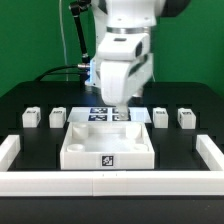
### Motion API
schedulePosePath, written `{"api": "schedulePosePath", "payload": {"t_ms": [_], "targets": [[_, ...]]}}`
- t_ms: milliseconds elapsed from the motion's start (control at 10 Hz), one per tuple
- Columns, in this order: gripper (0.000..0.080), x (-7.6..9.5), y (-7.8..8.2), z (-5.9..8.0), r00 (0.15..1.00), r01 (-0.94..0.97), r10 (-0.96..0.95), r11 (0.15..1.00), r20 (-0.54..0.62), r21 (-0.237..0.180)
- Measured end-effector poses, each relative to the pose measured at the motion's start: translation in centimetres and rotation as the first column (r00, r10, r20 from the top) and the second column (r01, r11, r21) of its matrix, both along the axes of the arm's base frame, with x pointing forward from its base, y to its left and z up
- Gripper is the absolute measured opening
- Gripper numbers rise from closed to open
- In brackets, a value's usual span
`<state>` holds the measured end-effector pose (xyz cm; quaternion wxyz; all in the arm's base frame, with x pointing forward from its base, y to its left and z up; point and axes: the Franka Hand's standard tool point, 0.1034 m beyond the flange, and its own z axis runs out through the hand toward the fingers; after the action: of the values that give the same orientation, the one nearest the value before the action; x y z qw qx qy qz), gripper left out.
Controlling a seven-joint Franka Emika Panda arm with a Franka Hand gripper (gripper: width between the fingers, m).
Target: Assemble square table
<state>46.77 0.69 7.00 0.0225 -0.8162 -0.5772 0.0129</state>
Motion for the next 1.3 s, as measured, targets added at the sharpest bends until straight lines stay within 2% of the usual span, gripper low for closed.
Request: {"api": "schedulePosePath", "payload": {"t_ms": [100, 200, 600, 700, 800, 1000, 1100, 1300], "targets": [[0.0649, -1.6, -1.3, 0.3, 0.998, -0.063, 0.063, 0.998, 0.006, -0.009], [0.0649, -2.6, -2.4, -0.2, 0.987, -0.156, 0.156, 0.988, 0.028, -0.008], [0.0649, -2.4, -2.7, -0.6, 0.983, -0.180, 0.181, 0.984, 0.034, -0.010], [0.0649, -1.8, -3.3, -1.8, 0.974, -0.213, 0.214, 0.977, 0.080, -0.015], [0.0649, -1.9, -3.6, -3.1, 0.974, -0.212, 0.212, 0.977, 0.085, -0.012], [0.0649, -2.1, -2.9, -5.4, 0.967, -0.231, 0.231, 0.973, 0.110, -0.010], [0.0649, -2.3, -2.3, -6.1, 0.969, -0.218, 0.217, 0.976, 0.118, -0.006], [0.0622, -2.3, -2.3, -6.3, 0.971, -0.208, 0.207, 0.978, 0.118, -0.005]]}}
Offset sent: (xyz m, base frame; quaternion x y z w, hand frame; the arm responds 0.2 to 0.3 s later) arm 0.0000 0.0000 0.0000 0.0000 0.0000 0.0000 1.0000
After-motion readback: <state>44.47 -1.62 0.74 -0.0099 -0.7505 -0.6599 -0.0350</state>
